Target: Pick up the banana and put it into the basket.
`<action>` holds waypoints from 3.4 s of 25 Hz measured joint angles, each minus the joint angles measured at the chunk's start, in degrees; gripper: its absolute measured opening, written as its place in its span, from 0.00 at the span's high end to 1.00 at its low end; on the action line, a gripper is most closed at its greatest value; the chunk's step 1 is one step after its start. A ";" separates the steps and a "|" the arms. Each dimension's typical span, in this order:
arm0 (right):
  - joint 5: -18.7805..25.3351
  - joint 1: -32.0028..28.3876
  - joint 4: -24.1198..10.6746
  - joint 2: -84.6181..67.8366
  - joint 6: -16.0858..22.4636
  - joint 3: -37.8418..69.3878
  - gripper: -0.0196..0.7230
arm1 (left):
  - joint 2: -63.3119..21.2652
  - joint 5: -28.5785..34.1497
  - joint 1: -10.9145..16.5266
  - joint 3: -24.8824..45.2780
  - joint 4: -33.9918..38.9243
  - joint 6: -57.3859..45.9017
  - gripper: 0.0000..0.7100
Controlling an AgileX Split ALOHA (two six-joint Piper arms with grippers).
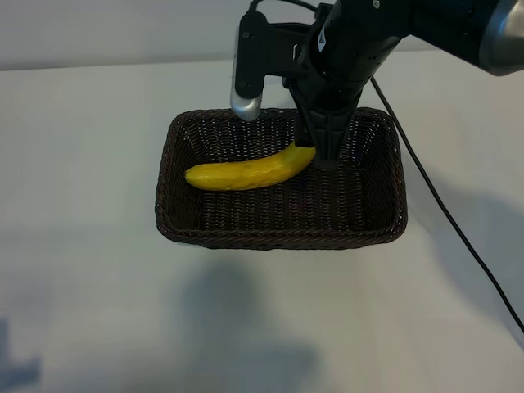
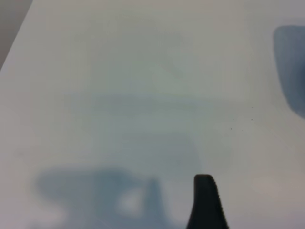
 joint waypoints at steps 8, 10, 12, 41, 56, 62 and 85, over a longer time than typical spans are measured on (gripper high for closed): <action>-2.61 -8.75 -0.45 0.00 26.87 0.00 0.20 | 0.00 0.00 0.00 0.00 0.00 0.21 0.26; -2.61 -12.37 -0.45 0.00 32.74 0.00 0.20 | 0.00 0.00 0.00 0.00 0.00 0.21 0.26; -2.44 -15.61 -0.45 0.00 37.01 0.00 0.20 | 0.00 0.00 0.00 0.05 0.00 0.21 0.26; 13.73 -41.10 -0.45 -1.94 44.88 3.66 0.20 | 0.00 0.00 0.00 0.05 -0.80 0.16 0.26; 13.73 -41.10 -5.45 -26.35 47.30 37.10 0.20 | 0.00 0.00 0.00 0.05 -0.80 0.03 0.26; 13.79 -41.10 -2.58 -45.18 47.30 49.74 0.20 | 0.00 0.00 0.00 0.05 -0.80 0.03 0.26; 6.03 -42.06 -1.16 -96.82 47.30 65.09 0.20 | 0.00 0.00 0.00 0.05 -0.80 0.03 0.26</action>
